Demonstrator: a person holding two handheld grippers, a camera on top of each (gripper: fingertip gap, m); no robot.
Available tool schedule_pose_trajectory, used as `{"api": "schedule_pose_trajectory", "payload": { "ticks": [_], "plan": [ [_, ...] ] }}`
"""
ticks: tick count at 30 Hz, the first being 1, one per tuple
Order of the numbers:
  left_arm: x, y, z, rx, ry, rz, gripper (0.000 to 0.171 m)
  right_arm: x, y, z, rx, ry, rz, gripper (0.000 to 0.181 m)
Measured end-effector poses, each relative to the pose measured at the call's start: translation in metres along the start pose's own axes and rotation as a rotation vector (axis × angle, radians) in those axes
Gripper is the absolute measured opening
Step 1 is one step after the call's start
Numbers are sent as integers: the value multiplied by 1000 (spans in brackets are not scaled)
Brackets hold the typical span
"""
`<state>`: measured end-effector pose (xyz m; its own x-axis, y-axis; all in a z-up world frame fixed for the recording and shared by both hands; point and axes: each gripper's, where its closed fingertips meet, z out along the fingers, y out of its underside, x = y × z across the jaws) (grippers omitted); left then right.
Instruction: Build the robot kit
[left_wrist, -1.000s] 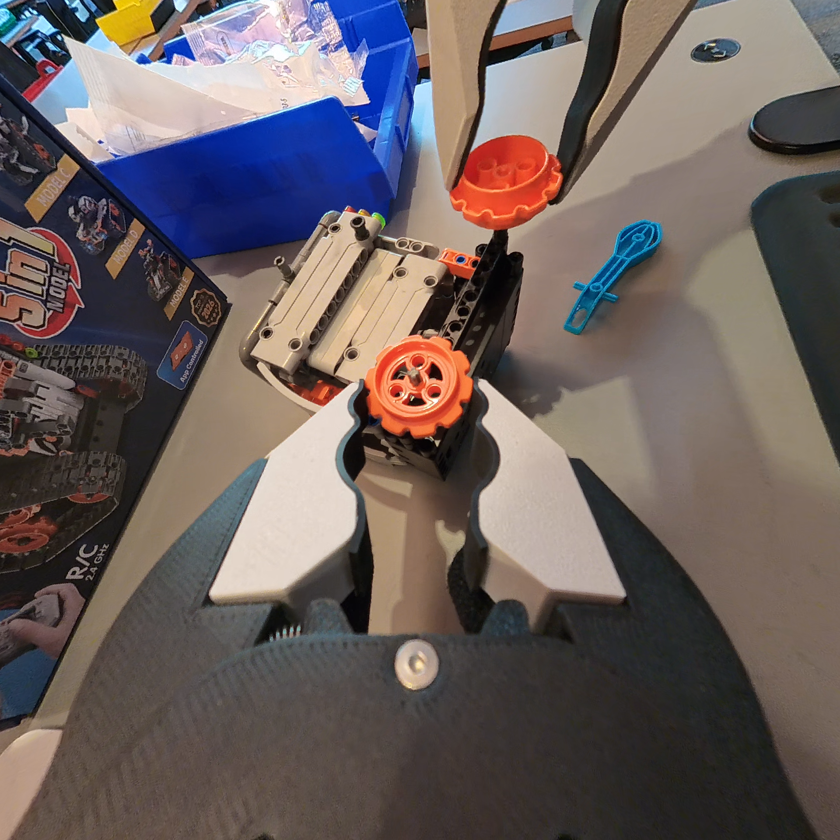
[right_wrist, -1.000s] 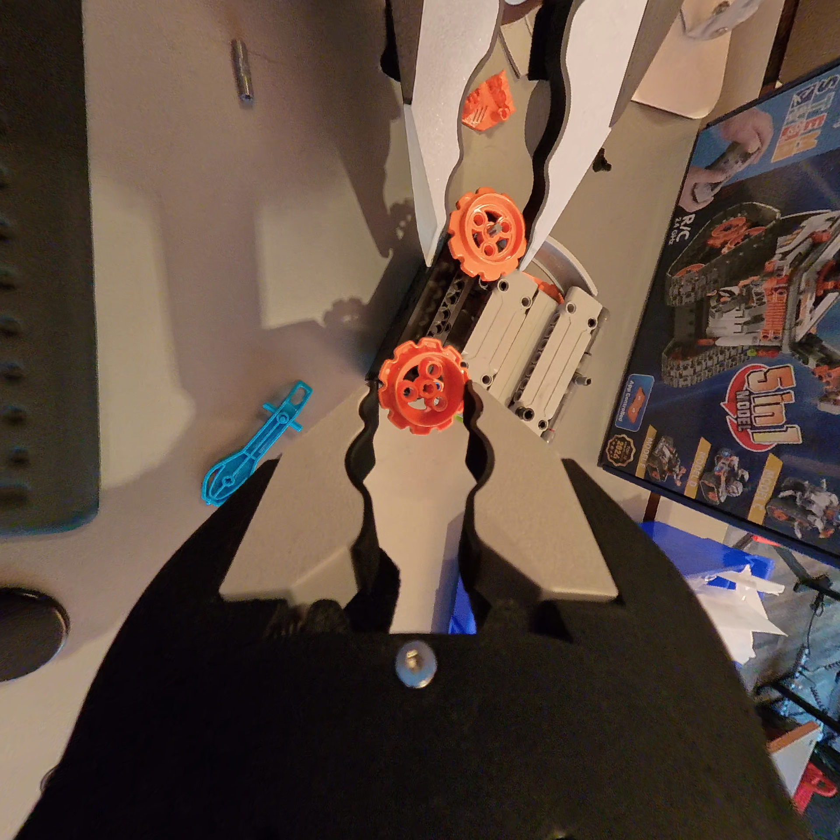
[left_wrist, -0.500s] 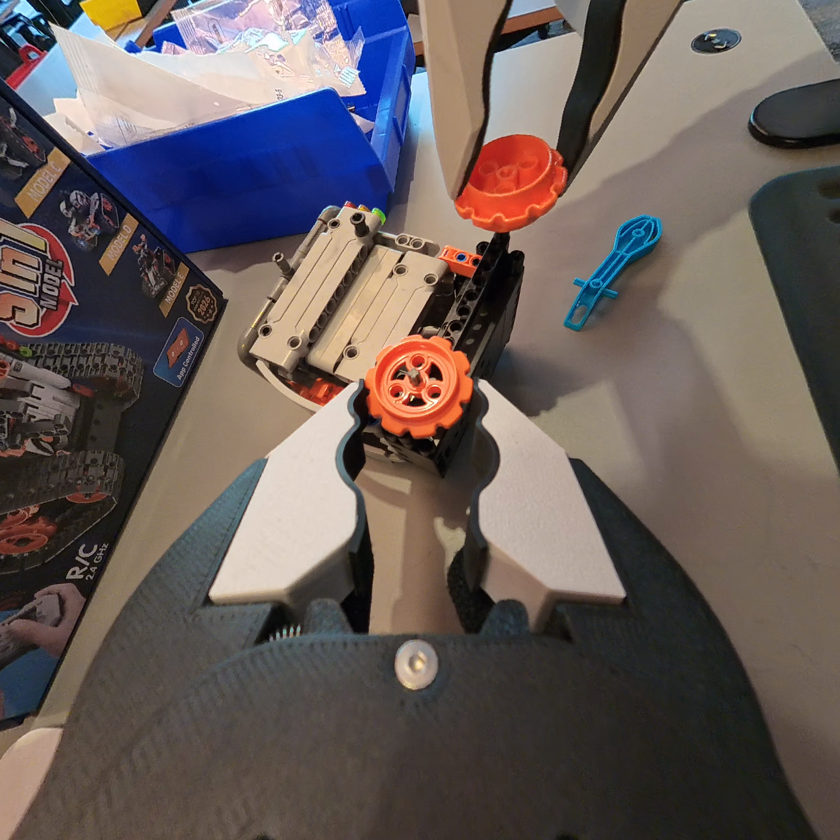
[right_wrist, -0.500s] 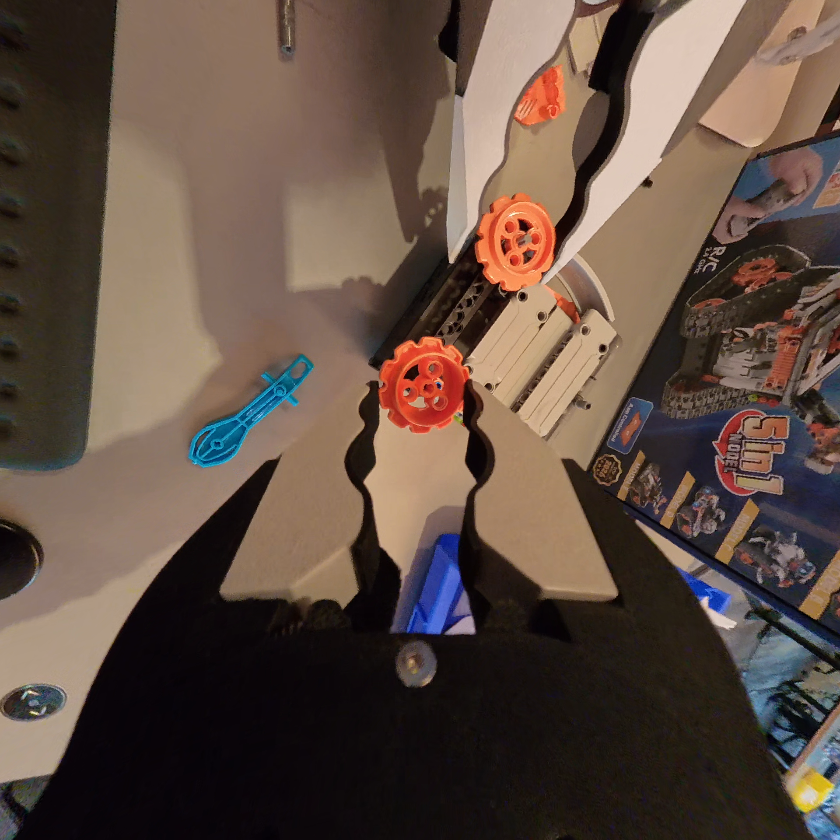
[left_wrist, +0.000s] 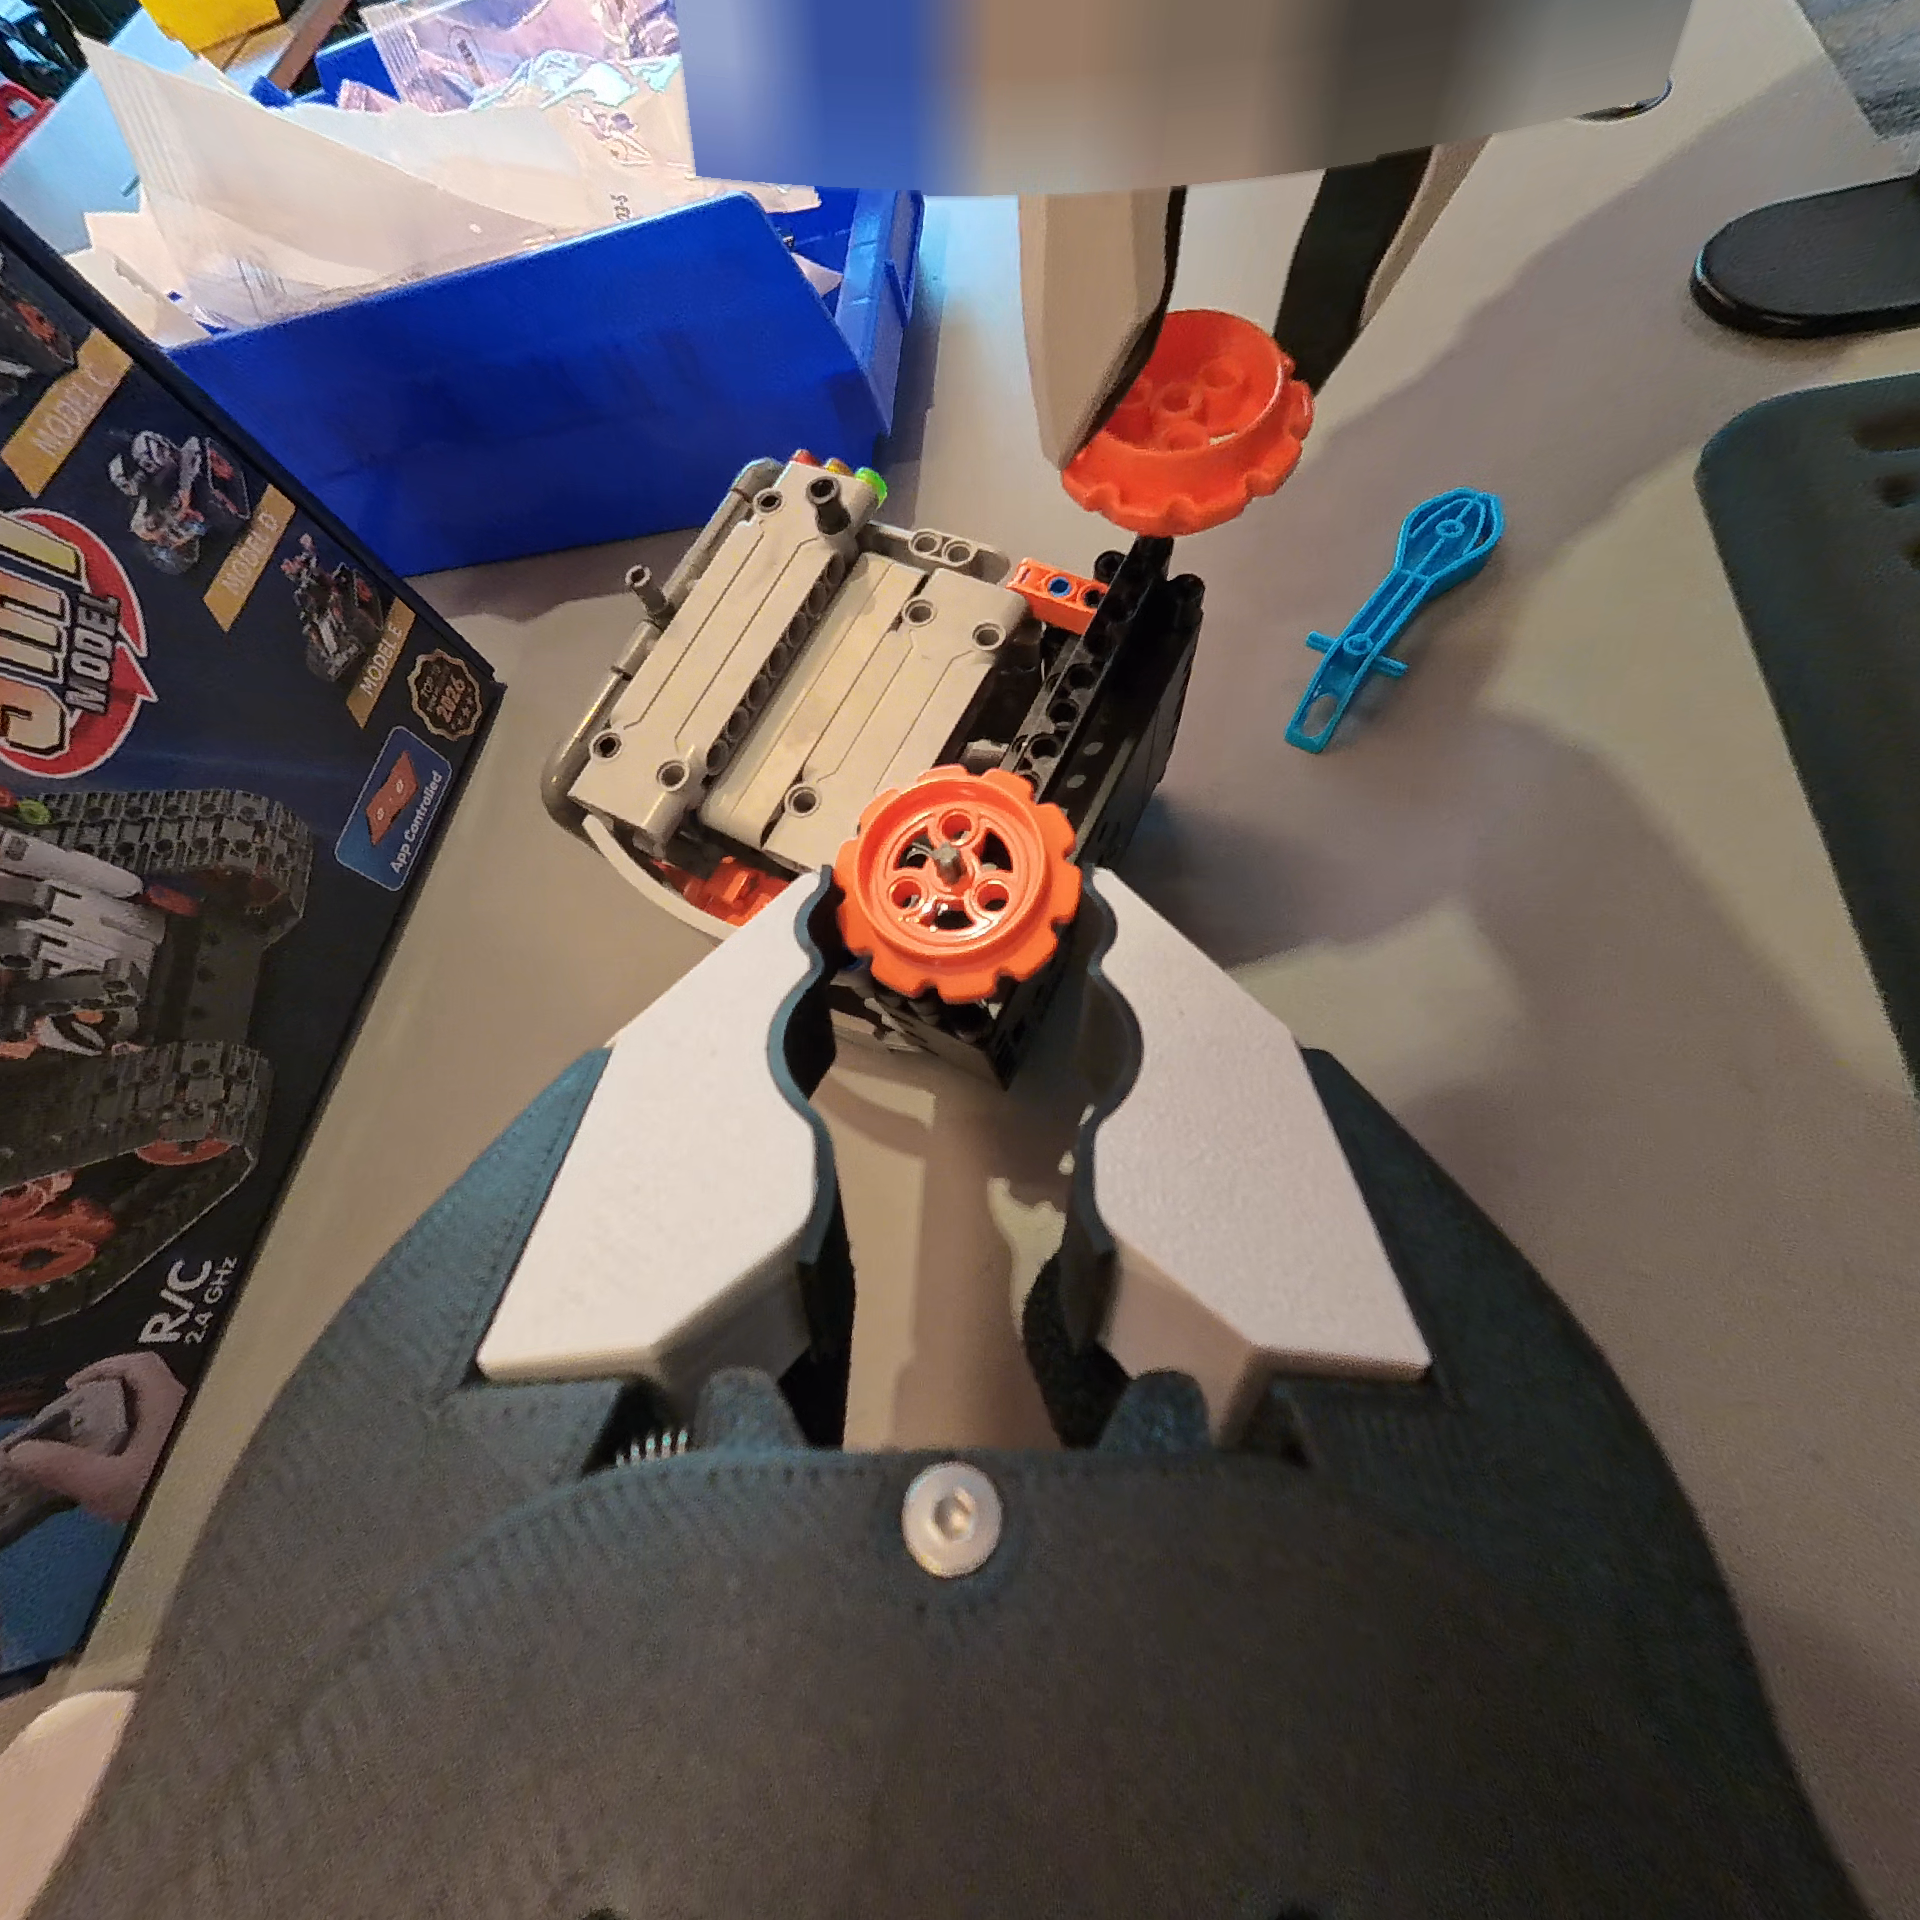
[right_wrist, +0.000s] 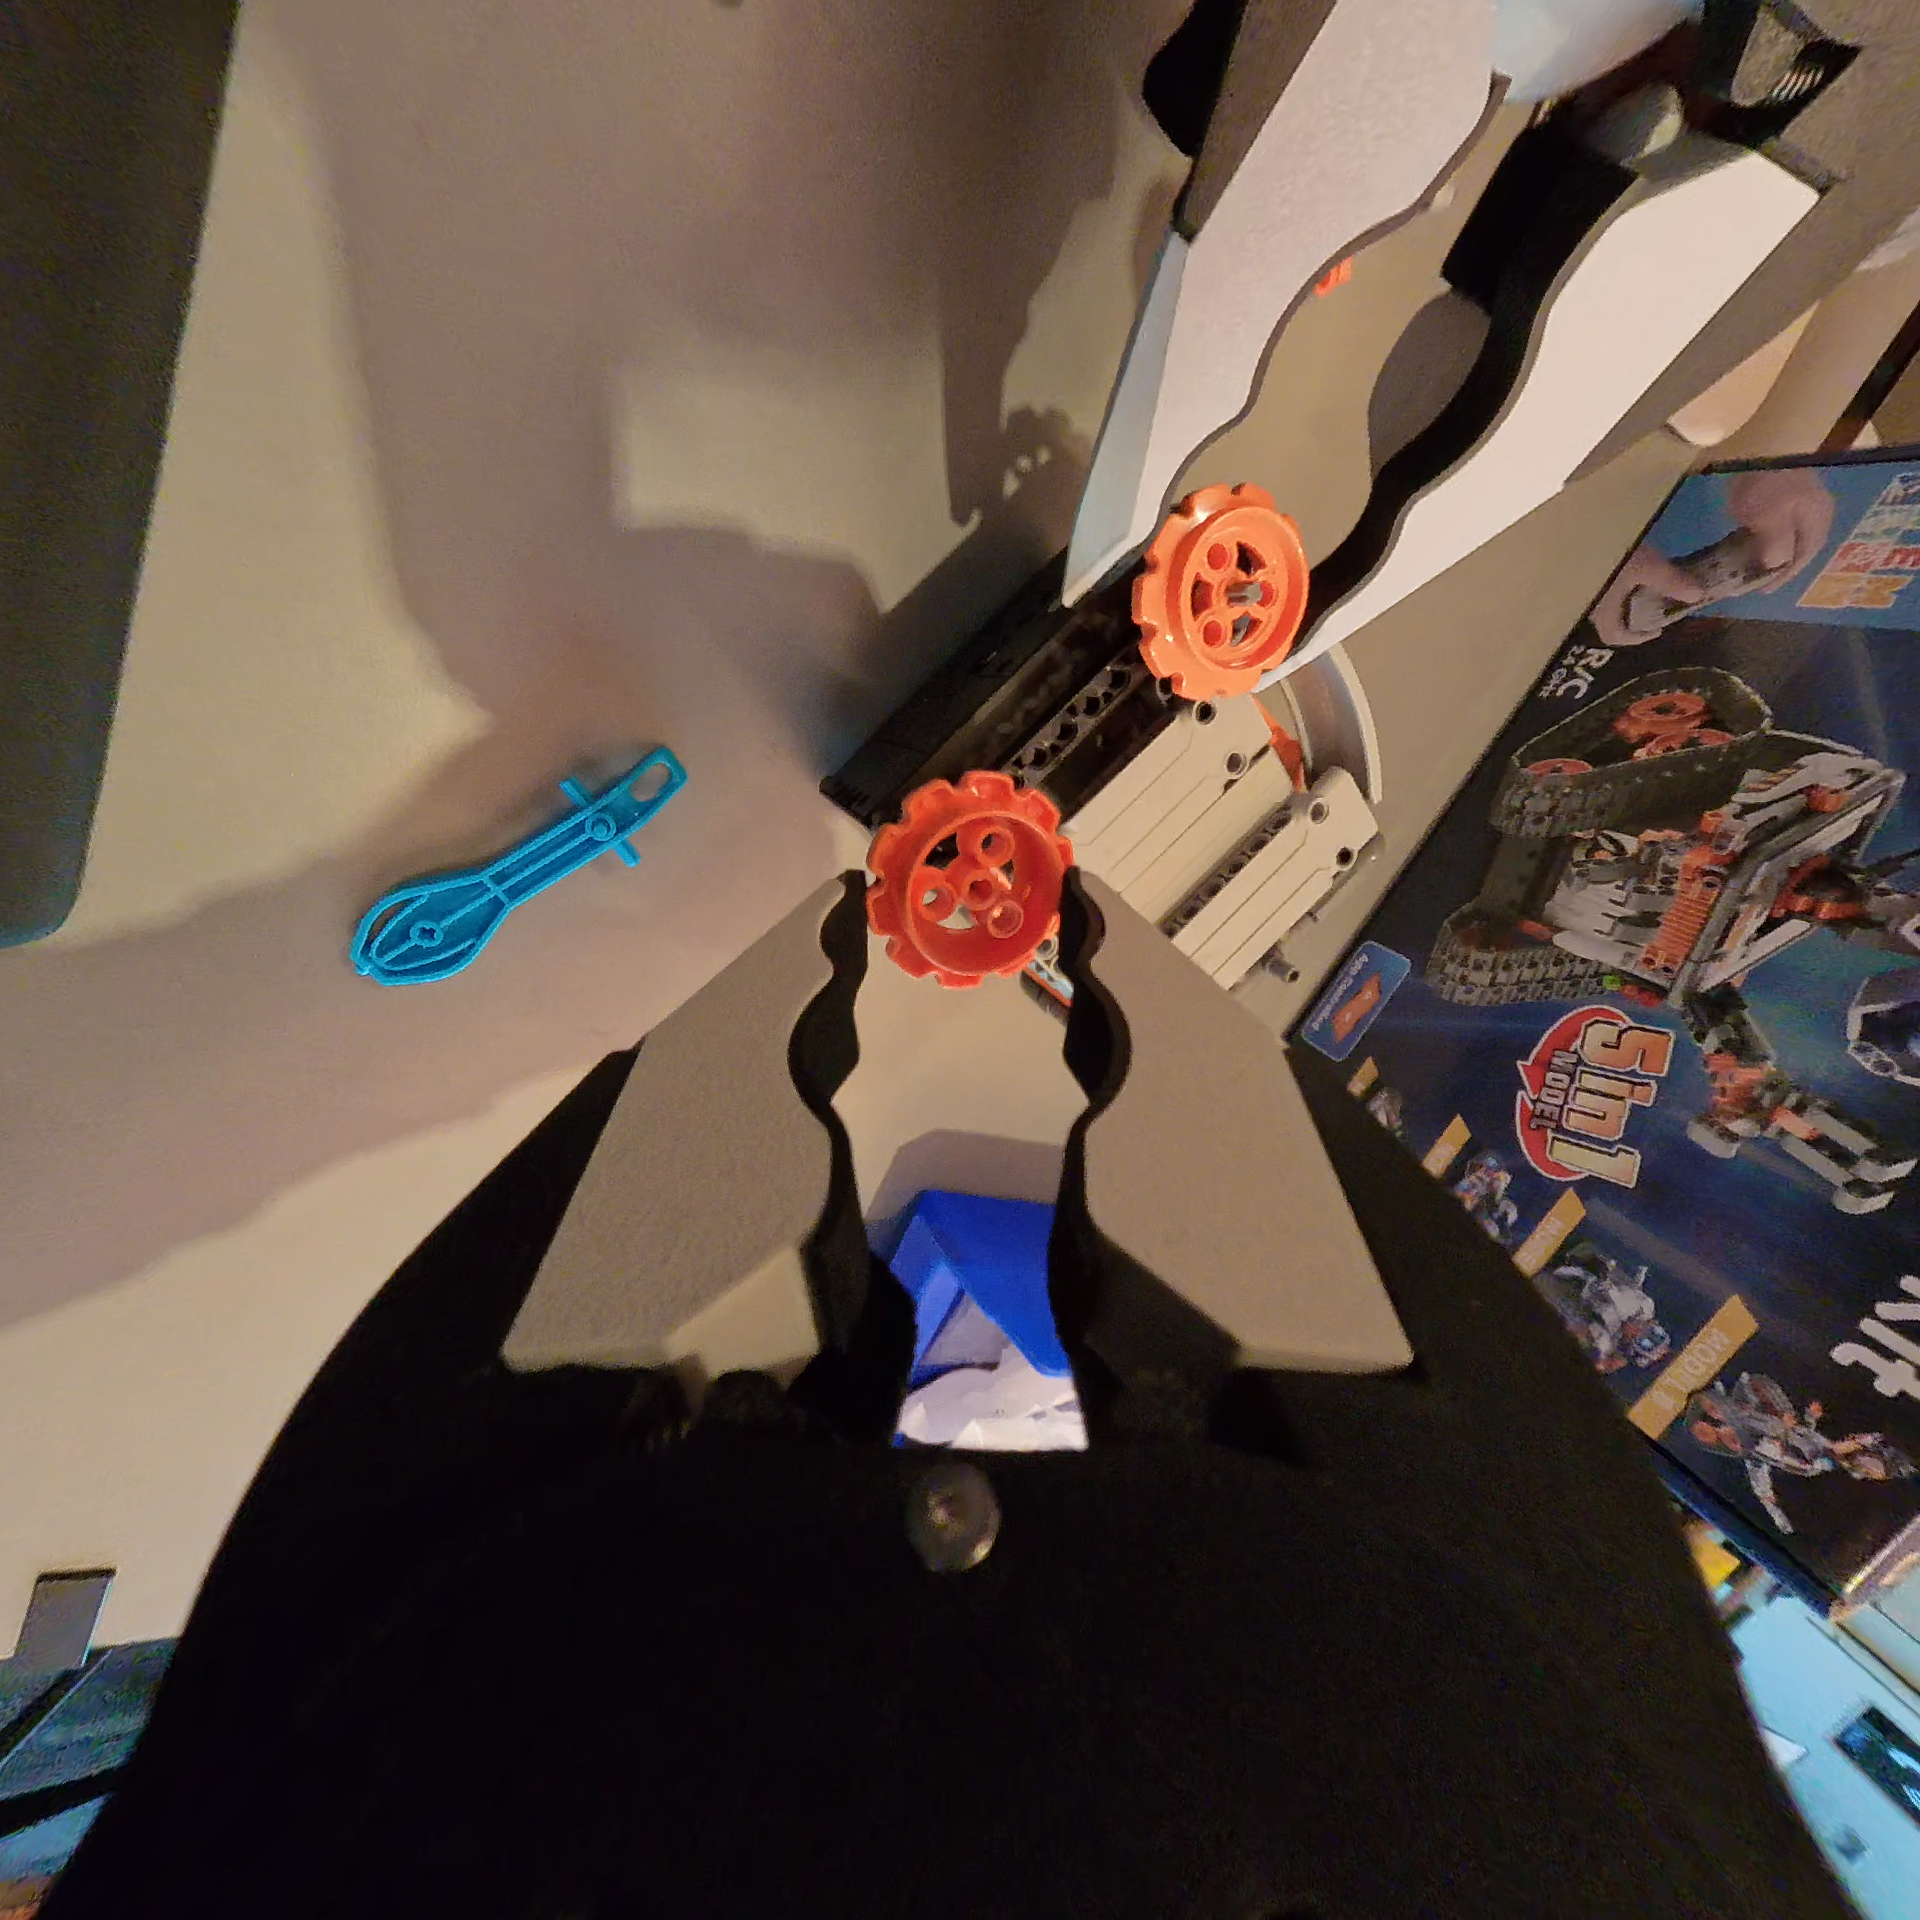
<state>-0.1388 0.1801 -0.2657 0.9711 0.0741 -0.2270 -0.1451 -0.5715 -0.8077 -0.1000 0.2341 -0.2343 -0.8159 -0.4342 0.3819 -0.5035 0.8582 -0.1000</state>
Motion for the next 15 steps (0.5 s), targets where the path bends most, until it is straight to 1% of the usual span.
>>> {"api": "schedule_pose_trajectory", "payload": {
  "ticks": [4,8,10,15],
  "plan": [
    [-1,-1,0,0,3,-6,42,1,3,1,-20,24,5,35],
    [-1,-1,1,-1,3,-5,42,1,3,1,18,55,70,35],
    [-1,0,0,-9,0,0,42,2,2,1,31,62,131,36],
    [-1,0,0,4,-13,-12,42,2,2,1,11,103,311,35]
  ]
}}
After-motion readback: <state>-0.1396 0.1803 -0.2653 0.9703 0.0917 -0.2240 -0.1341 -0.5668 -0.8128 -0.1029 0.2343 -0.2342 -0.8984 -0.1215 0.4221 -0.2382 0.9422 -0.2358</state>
